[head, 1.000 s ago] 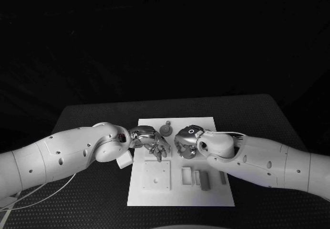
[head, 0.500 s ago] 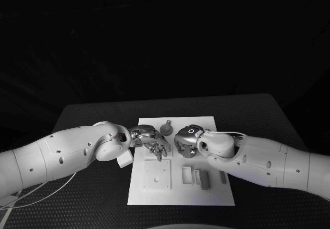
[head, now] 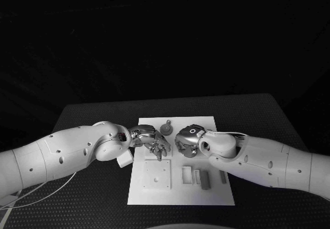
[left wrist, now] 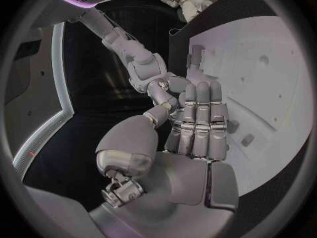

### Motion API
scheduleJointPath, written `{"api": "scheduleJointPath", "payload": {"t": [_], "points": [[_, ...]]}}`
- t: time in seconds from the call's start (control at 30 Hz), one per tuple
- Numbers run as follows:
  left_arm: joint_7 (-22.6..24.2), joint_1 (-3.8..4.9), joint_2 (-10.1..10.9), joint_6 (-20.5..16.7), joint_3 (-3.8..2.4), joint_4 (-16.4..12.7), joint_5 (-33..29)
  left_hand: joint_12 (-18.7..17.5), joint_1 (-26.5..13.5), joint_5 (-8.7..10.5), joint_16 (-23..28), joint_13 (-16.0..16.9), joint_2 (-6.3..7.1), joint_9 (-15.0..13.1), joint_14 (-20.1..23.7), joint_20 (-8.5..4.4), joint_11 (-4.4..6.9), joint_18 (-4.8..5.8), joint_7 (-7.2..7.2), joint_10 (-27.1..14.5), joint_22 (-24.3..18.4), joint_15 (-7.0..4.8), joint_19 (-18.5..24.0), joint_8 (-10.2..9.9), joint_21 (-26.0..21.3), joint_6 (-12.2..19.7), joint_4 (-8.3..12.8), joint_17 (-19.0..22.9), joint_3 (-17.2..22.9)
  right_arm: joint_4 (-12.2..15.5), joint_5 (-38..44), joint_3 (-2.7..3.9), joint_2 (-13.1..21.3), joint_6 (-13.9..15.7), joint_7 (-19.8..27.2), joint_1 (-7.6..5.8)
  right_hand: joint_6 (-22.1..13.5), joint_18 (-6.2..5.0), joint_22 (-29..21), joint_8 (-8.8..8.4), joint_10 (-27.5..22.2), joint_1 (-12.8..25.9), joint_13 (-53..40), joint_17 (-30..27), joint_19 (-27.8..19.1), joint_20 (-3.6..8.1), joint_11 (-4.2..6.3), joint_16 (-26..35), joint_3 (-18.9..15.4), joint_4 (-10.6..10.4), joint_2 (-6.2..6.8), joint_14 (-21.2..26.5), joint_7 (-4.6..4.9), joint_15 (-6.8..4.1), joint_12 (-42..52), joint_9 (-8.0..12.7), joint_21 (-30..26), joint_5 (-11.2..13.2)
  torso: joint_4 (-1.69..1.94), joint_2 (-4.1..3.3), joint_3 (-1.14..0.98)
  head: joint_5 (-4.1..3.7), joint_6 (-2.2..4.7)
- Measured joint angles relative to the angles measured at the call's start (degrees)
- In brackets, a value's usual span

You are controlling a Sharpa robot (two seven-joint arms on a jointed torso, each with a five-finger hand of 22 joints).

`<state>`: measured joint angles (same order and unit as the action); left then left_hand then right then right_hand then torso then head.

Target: Assemble the parts on the task board

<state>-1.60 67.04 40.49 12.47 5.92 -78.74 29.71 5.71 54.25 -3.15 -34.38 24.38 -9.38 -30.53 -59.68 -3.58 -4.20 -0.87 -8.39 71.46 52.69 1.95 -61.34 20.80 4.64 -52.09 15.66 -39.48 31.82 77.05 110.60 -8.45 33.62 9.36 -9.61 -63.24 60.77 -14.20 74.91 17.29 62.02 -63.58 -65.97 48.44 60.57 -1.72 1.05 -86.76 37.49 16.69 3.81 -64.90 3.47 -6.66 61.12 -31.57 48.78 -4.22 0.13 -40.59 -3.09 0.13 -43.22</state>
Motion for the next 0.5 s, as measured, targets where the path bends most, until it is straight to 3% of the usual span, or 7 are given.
{"api": "scheduleJointPath", "payload": {"t": [0.2, 0.5], "points": [[-0.14, 0.00, 0.14, -0.24, 0.00, 0.01, -0.18, 0.00, -0.85, 0.00, 0.25, 0.08, 0.98, -0.14, 0.00, 0.00, 0.00, 0.00, -0.20, 0.00, 0.07, 0.00, 0.00, 0.00, 0.00, 0.20, 0.00, -0.23, 0.00, -0.09, -0.91, -0.12, 0.39, 1.44, 0.09, 0.17, 0.26, 0.00, 0.00, 0.63, -0.12, 0.00, 0.23, -0.09, 0.00, 0.00, 0.12, 0.00, 0.23, 0.08, 0.00, 0.11, -0.26, -0.10, 0.23, -0.15, 0.00, 0.00, -0.01, 0.01, -0.01, 0.00, 0.03], [-0.36, 0.00, 0.14, -0.53, 0.01, -0.04, -0.51, 0.00, -1.15, 0.00, 0.46, 0.15, 1.28, -0.20, 0.00, 0.00, 0.00, 0.00, -0.20, 0.00, 0.10, 0.00, 0.00, 0.00, 0.00, 0.20, -0.23, -0.39, -0.24, -0.05, -1.82, -0.11, 0.68, 1.76, 0.19, 0.17, 0.45, 0.00, 0.00, 0.63, -0.11, 0.23, 0.39, -0.24, 0.00, 0.00, 0.12, -0.20, 0.32, 0.00, -0.23, -0.08, -0.44, -0.28, 0.34, -0.55, 0.00, 0.00, -0.01, 0.01, -0.01, -0.04, 0.05]]}}
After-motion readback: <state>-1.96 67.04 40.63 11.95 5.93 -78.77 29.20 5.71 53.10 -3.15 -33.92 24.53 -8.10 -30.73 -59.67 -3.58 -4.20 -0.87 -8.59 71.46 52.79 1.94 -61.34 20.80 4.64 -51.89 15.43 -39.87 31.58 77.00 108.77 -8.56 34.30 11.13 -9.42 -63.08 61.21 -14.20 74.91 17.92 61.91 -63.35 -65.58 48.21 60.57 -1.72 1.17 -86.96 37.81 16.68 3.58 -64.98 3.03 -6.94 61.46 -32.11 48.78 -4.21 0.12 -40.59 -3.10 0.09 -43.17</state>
